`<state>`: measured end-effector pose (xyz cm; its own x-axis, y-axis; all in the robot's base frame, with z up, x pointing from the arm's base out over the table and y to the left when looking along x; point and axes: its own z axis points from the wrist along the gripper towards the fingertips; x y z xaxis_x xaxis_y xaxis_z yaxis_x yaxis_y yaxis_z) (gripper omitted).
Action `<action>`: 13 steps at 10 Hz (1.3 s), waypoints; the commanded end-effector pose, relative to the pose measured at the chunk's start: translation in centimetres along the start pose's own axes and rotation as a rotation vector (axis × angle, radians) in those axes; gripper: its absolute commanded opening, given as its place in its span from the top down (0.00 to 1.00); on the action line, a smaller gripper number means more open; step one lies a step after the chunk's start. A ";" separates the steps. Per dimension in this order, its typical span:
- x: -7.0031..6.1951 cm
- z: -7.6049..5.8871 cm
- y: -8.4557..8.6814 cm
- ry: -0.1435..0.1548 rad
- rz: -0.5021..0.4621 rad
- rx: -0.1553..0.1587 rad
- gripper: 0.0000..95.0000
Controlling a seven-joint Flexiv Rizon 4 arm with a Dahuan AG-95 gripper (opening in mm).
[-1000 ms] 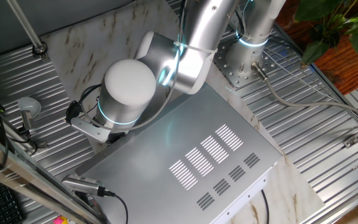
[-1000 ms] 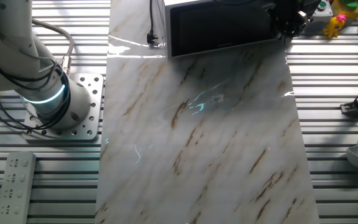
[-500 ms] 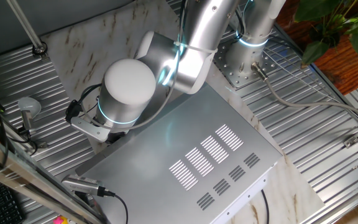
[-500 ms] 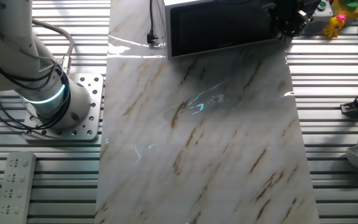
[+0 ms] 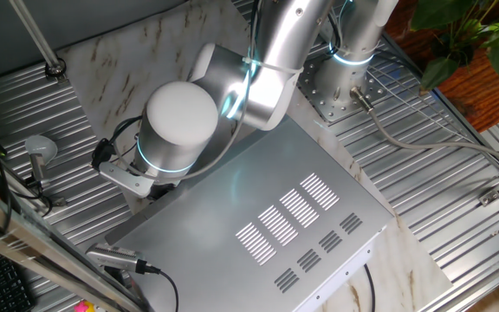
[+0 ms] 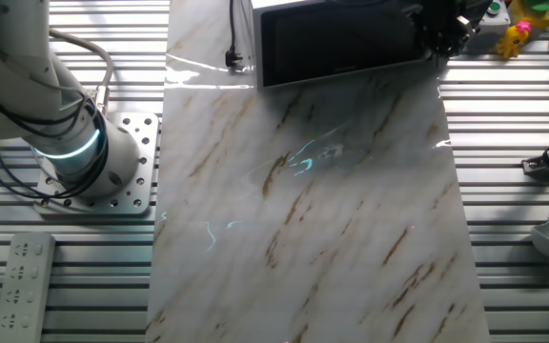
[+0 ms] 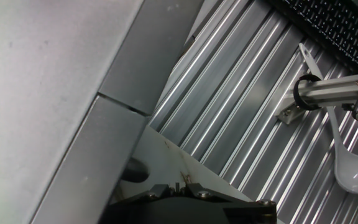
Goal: Open the microwave door
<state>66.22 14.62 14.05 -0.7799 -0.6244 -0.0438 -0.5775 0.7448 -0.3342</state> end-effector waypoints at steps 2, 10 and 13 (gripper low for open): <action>-0.2 0.1 1.8 0.001 0.001 -0.002 1.00; -0.2 0.1 1.8 0.002 -0.005 -0.001 1.00; -0.2 0.1 1.8 0.007 -0.009 -0.002 1.00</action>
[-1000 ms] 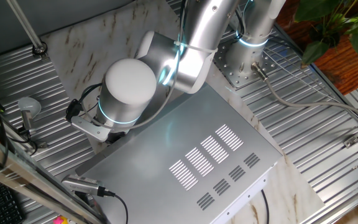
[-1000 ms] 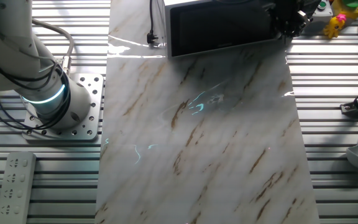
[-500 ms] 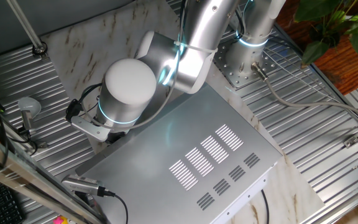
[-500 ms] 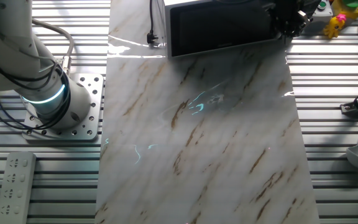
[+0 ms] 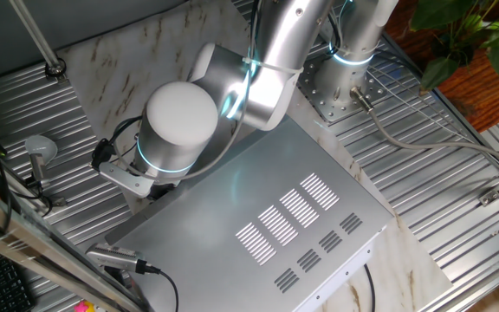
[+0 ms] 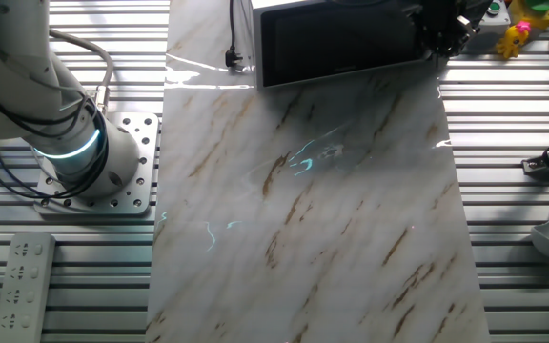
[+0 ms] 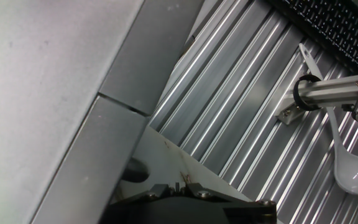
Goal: Open the microwave door
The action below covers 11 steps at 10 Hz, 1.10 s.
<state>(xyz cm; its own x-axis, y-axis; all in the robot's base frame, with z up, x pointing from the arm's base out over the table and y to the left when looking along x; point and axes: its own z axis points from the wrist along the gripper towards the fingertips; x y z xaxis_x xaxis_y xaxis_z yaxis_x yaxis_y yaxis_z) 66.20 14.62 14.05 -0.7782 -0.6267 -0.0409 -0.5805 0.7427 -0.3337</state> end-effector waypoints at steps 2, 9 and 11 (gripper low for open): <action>-0.2 0.1 1.7 0.003 -0.012 -0.002 1.00; -0.2 0.1 1.7 -0.001 -0.007 -0.002 1.00; -0.2 0.1 1.7 0.003 -0.009 0.006 1.00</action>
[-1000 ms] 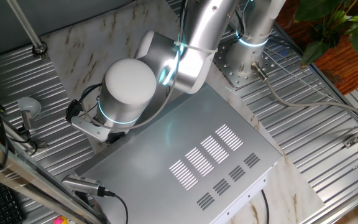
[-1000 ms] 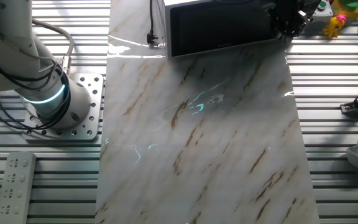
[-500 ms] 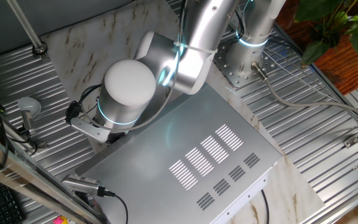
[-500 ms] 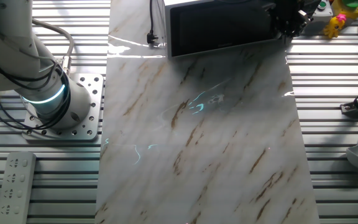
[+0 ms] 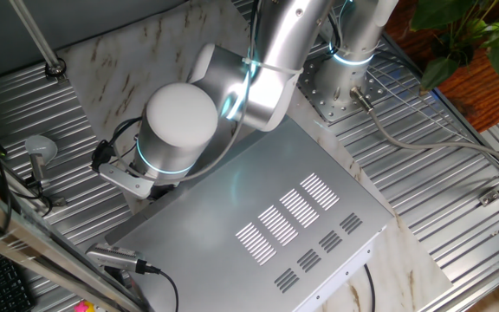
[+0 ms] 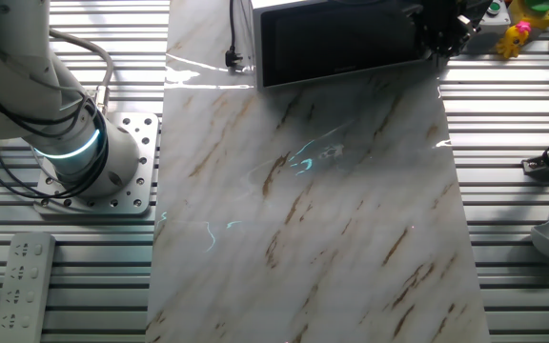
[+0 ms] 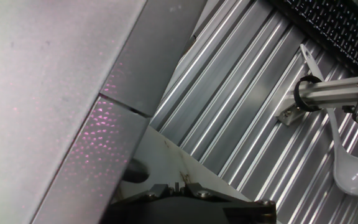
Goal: Open the microwave door
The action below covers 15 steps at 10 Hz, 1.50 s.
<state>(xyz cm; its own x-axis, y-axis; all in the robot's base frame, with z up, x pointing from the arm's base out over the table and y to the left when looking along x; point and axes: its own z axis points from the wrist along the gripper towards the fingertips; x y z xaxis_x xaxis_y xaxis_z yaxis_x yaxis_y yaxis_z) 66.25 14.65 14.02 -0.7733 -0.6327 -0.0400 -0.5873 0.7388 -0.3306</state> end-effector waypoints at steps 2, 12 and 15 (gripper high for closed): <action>-0.2 0.1 1.7 0.000 0.001 0.000 1.00; -0.2 0.5 1.7 -0.006 0.010 0.000 1.00; -0.2 1.0 1.8 -0.018 0.009 -0.022 1.00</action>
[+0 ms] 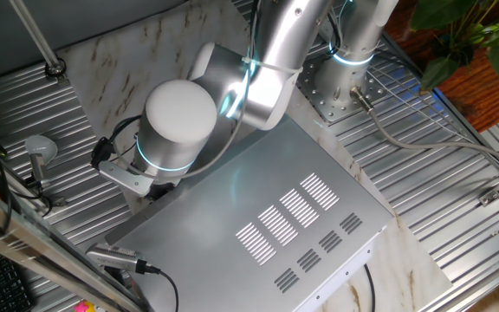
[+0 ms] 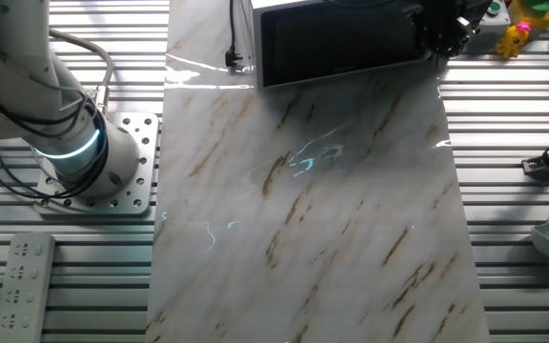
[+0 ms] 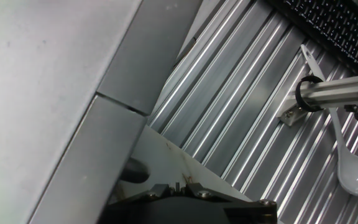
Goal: Open the microwave door
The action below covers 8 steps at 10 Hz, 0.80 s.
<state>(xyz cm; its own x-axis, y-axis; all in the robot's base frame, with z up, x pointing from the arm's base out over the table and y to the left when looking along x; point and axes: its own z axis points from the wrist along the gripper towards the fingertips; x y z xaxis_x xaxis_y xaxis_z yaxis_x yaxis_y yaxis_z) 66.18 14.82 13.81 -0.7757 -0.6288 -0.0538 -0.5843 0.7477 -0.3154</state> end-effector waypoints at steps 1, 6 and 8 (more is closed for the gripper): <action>-0.2 0.9 1.5 -0.007 0.000 -0.007 1.00; -0.1 0.9 1.5 -0.009 -0.016 -0.025 1.00; -0.1 0.9 1.5 -0.014 -0.029 -0.044 1.00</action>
<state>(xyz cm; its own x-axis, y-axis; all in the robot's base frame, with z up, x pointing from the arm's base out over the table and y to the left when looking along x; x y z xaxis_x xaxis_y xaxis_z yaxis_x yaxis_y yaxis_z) 65.91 14.95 13.45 -0.7575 -0.6510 -0.0497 -0.6133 0.7356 -0.2878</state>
